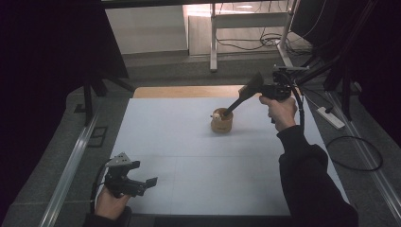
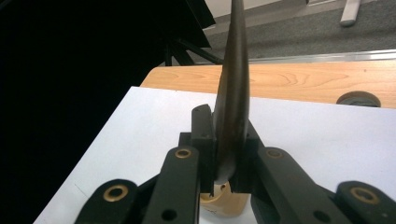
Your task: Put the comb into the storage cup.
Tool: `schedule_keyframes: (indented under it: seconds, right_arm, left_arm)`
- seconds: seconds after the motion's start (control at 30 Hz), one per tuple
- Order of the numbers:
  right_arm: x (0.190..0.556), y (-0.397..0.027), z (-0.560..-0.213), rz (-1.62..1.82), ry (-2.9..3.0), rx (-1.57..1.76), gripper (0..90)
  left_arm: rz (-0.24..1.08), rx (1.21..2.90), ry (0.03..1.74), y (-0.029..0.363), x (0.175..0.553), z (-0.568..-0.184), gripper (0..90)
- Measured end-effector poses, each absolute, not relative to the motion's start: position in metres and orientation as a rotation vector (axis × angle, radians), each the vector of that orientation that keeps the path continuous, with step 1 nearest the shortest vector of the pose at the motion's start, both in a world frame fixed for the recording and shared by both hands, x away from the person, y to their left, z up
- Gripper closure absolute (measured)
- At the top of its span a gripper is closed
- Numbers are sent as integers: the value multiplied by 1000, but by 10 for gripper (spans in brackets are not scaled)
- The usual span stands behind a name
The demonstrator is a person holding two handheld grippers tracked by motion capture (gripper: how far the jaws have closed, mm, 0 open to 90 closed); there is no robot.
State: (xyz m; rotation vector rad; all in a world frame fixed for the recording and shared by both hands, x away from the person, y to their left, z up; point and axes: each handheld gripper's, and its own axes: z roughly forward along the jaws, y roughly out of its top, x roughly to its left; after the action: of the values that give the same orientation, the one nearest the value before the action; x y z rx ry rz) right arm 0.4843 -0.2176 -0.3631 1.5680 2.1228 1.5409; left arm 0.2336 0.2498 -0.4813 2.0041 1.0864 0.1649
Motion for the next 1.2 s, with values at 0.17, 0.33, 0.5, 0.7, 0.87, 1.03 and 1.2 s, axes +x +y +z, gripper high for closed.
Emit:
schedule_keyframes:
  seconds: [0.17,0.33,0.5,0.7,0.87,1.03,1.2]
  right_arm:
    - [486,-212,-367,1534,2131,1566,843]
    - [488,-210,-372,1521,2139,1566,843]
    - [490,-207,-378,1523,2144,1575,843]
    - [492,-203,-386,1519,2159,1588,843]
    - [494,-201,-394,1524,2162,1608,843]
    - [496,-200,-400,1531,2169,1621,843]
    - [497,-197,-405,1534,2176,1630,843]
  left_arm:
    - [166,2004,1085,250,234,-481,0]
    - [167,2006,1085,249,234,-481,0]
    - [166,2008,1086,249,234,-481,0]
    - [165,2007,1086,249,234,-481,0]
    - [164,2008,1087,249,234,-482,0]
    - [162,2008,1087,249,234,-482,0]
    - [164,2009,1087,249,234,-482,0]
